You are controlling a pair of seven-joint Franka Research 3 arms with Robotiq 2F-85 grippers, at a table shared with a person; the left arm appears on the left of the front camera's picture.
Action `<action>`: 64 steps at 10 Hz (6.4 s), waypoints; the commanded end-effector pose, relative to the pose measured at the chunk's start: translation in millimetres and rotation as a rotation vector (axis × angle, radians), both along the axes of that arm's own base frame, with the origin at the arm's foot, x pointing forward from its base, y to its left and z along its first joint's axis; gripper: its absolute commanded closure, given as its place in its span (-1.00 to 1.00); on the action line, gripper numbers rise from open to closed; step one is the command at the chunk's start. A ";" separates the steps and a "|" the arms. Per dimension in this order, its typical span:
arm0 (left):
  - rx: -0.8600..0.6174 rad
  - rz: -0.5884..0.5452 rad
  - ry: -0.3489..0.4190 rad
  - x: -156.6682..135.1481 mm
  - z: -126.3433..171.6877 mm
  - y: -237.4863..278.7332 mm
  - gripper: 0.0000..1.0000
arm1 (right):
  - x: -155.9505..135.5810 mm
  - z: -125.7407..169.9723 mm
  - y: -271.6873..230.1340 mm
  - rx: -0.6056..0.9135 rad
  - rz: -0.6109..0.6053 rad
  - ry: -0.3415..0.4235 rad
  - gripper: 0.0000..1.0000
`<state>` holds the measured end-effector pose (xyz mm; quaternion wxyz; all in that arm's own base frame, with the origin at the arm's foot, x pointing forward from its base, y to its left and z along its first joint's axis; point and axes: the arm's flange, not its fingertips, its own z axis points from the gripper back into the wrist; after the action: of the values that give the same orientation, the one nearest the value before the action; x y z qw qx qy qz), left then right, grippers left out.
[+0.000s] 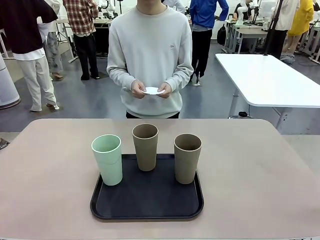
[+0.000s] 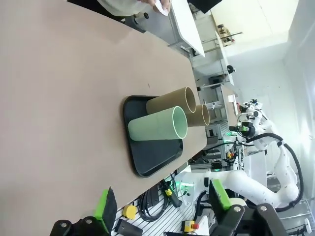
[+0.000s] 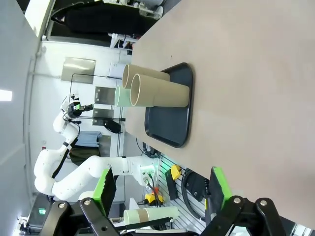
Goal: Place coasters on the table and set cups on them.
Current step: Pick up one Reusable plastic cup and place it on a coaster set by the human.
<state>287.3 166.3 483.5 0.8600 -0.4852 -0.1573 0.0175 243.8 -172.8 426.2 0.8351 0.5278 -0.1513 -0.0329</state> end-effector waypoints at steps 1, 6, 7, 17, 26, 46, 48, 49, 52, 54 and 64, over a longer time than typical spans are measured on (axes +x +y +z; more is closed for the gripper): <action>0.026 0.032 0.036 -11.3 -0.8 -9.6 -1.00 | -8.1 1.6 2.6 -0.021 0.029 0.007 -1.00; 0.009 0.011 0.007 -3.1 0.5 -0.8 -1.00 | -4.0 2.6 -1.2 -0.002 -0.002 0.001 -1.00; 0.009 0.011 0.007 -3.1 0.5 -0.8 -1.00 | -4.0 2.6 -1.2 -0.002 -0.002 0.001 -1.00; 0.009 0.011 0.007 -3.1 0.5 -0.8 -1.00 | -4.0 2.6 -1.2 -0.002 -0.002 0.001 -1.00; 0.009 0.011 0.007 -3.1 0.5 -0.8 -1.00 | -4.0 2.6 -1.2 -0.002 -0.002 0.001 -1.00; 0.009 0.011 0.007 -3.1 0.5 -0.8 -1.00 | -4.0 2.6 -1.2 -0.002 -0.002 0.001 -1.00; 0.009 0.011 0.007 -3.1 0.5 -0.8 -1.00 | -4.0 2.6 -1.2 -0.002 -0.002 0.001 -1.00; 0.009 0.011 0.007 -3.1 0.5 -0.8 -1.00 | -4.0 2.6 -1.2 -0.002 -0.002 0.001 -1.00; 0.107 -0.104 -0.123 9.1 15.1 -9.1 -1.00 | -4.0 2.6 -1.2 -0.002 -0.002 0.001 -1.00; 0.406 -0.341 -0.407 44.7 49.0 -49.3 -1.00 | -4.0 2.6 -1.2 -0.002 -0.002 0.001 -1.00; 0.874 -0.923 -0.663 47.9 12.3 -238.1 -1.00 | -4.0 2.6 -1.2 -0.002 -0.002 0.001 -1.00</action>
<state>335.0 -70.2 496.9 0.8048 -0.0796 -0.1570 -0.5669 237.3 -173.3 429.4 0.8378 0.5252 -0.1458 -0.0317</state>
